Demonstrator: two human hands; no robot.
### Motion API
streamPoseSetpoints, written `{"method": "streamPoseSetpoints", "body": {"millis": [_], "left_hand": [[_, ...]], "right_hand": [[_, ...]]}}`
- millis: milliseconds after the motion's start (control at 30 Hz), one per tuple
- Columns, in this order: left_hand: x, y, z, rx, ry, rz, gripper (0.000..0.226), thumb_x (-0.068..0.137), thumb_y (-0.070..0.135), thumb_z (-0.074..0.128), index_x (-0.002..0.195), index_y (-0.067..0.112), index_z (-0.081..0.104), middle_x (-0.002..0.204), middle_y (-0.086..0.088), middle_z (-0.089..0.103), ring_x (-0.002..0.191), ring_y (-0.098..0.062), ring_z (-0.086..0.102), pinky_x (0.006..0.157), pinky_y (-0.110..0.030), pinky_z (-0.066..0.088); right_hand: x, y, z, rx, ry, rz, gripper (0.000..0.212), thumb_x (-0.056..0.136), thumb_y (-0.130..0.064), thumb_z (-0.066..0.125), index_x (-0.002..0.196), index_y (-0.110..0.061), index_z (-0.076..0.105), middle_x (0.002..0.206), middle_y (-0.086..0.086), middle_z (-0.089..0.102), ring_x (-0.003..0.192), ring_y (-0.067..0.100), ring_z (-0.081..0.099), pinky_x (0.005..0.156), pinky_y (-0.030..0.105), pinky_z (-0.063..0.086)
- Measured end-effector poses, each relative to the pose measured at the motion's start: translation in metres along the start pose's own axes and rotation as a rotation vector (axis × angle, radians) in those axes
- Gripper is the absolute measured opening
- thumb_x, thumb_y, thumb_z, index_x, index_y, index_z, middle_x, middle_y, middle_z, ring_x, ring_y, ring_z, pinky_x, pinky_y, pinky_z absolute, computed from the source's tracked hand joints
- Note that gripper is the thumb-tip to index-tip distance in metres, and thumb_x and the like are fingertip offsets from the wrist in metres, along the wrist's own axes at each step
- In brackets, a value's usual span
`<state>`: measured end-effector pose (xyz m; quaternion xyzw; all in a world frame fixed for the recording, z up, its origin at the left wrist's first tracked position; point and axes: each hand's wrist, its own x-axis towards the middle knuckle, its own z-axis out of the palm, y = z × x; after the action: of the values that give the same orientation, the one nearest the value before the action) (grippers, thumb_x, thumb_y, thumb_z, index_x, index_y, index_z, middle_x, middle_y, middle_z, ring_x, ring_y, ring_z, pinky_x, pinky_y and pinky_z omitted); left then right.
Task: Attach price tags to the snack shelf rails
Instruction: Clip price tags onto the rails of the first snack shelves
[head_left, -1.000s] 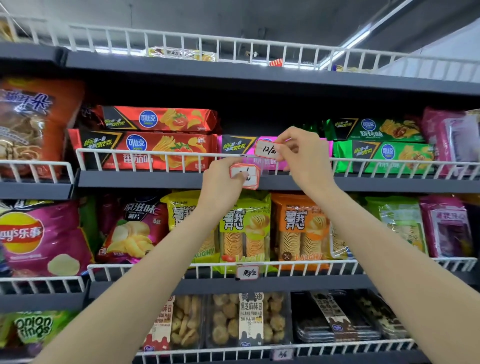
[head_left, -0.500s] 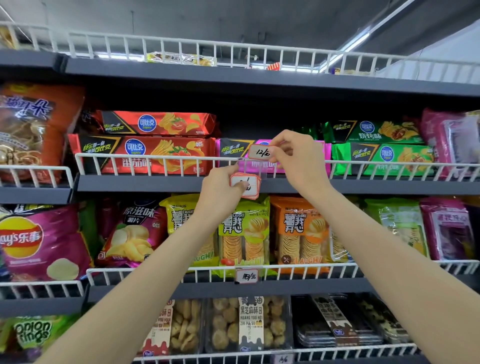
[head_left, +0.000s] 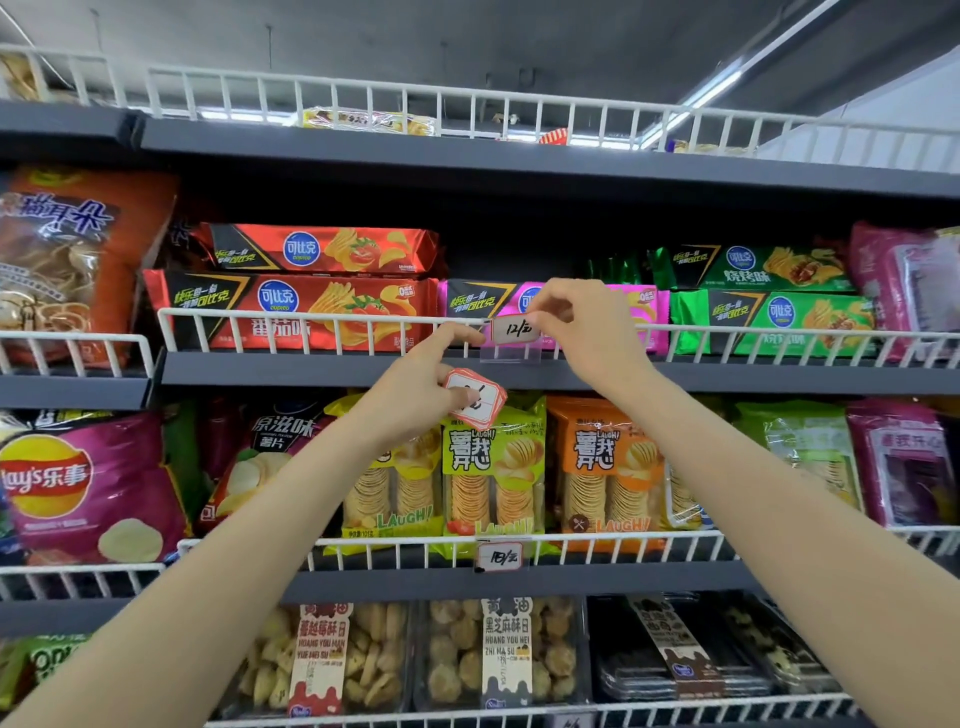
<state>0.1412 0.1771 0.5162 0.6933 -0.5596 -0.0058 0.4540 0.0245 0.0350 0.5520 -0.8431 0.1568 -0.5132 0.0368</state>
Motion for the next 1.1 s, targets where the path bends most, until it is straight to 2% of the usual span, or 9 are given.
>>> {"method": "streamPoseSetpoints", "body": {"millis": [67,233,333,400,567,667,767,933,1100], "left_hand": [[0.000,-0.002,-0.003,0.021,-0.022,0.008,0.046,0.088,0.009,0.059,0.123,0.035,0.042,0.055,-0.002,0.040,0.052,-0.017,0.036,0.057,-0.027,0.033],[0.001,-0.005,-0.004,0.026,-0.041,0.035,0.050,0.088,0.009,0.059,0.124,0.038,0.041,0.060,-0.009,0.037,0.059,-0.020,0.036,0.062,-0.029,0.034],[0.000,-0.005,-0.003,0.037,-0.032,0.051,0.050,0.088,0.009,0.059,0.125,0.036,0.040,0.059,-0.008,0.036,0.055,-0.018,0.035,0.057,-0.027,0.032],[0.000,-0.005,-0.003,0.036,-0.025,0.061,0.050,0.088,0.009,0.059,0.126,0.035,0.040,0.056,-0.003,0.034,0.051,-0.015,0.032,0.053,-0.025,0.030],[0.001,-0.005,-0.001,0.025,-0.008,0.072,0.048,0.089,0.009,0.059,0.127,0.033,0.041,0.055,-0.003,0.036,0.052,-0.015,0.033,0.056,-0.027,0.030],[0.001,-0.005,-0.001,0.031,-0.018,0.072,0.048,0.089,0.009,0.058,0.127,0.032,0.041,0.060,-0.008,0.042,0.056,-0.018,0.037,0.059,-0.028,0.032],[0.002,-0.006,-0.003,0.038,-0.024,0.070,0.049,0.088,0.010,0.059,0.127,0.035,0.041,0.066,-0.015,0.047,0.063,-0.022,0.044,0.065,-0.029,0.035],[0.004,-0.006,-0.004,0.014,-0.021,0.062,0.048,0.088,0.009,0.059,0.127,0.033,0.043,0.070,-0.017,0.054,0.064,-0.021,0.045,0.063,-0.029,0.035],[0.006,-0.006,-0.003,0.009,0.007,0.065,0.047,0.088,0.010,0.060,0.127,0.030,0.044,0.057,-0.005,0.040,0.056,-0.020,0.036,0.059,-0.028,0.032]], "right_hand": [[-0.002,0.001,0.002,-0.058,-0.001,0.013,0.011,0.090,-0.019,0.058,0.092,-0.012,0.067,0.097,0.004,0.063,0.081,0.010,0.051,0.059,0.017,0.040],[-0.014,-0.003,0.001,-0.276,0.012,-0.121,0.018,0.093,-0.013,0.050,0.107,-0.013,0.062,0.102,0.007,0.064,0.092,0.022,0.058,0.068,0.034,0.048],[-0.017,-0.003,0.002,-0.454,0.042,-0.276,0.022,0.088,-0.007,0.057,0.109,-0.013,0.057,0.090,0.010,0.065,0.079,0.028,0.059,0.056,0.032,0.038],[-0.016,-0.002,0.001,-0.498,0.031,-0.328,0.018,0.085,-0.007,0.061,0.103,-0.012,0.059,0.085,0.011,0.065,0.074,0.029,0.059,0.057,0.030,0.030],[-0.017,-0.001,0.003,-0.459,0.027,-0.278,0.012,0.088,-0.010,0.059,0.100,-0.012,0.062,0.088,0.009,0.066,0.080,0.028,0.060,0.062,0.030,0.030],[-0.018,-0.003,0.002,-0.396,0.012,-0.243,0.016,0.095,-0.017,0.049,0.105,-0.013,0.060,0.096,0.006,0.064,0.088,0.023,0.058,0.065,0.029,0.036],[-0.017,-0.004,0.000,-0.395,0.012,-0.225,0.019,0.098,-0.021,0.043,0.106,-0.015,0.059,0.097,0.004,0.062,0.089,0.020,0.056,0.065,0.027,0.033],[-0.018,-0.005,0.007,-0.418,0.033,-0.197,0.013,0.095,-0.018,0.049,0.099,-0.011,0.059,0.094,0.006,0.057,0.083,0.022,0.054,0.064,0.032,0.044],[-0.013,-0.008,0.012,-0.537,0.039,-0.234,0.007,0.086,-0.008,0.063,0.092,-0.009,0.060,0.087,0.008,0.059,0.073,0.022,0.055,0.055,0.028,0.036]]}}
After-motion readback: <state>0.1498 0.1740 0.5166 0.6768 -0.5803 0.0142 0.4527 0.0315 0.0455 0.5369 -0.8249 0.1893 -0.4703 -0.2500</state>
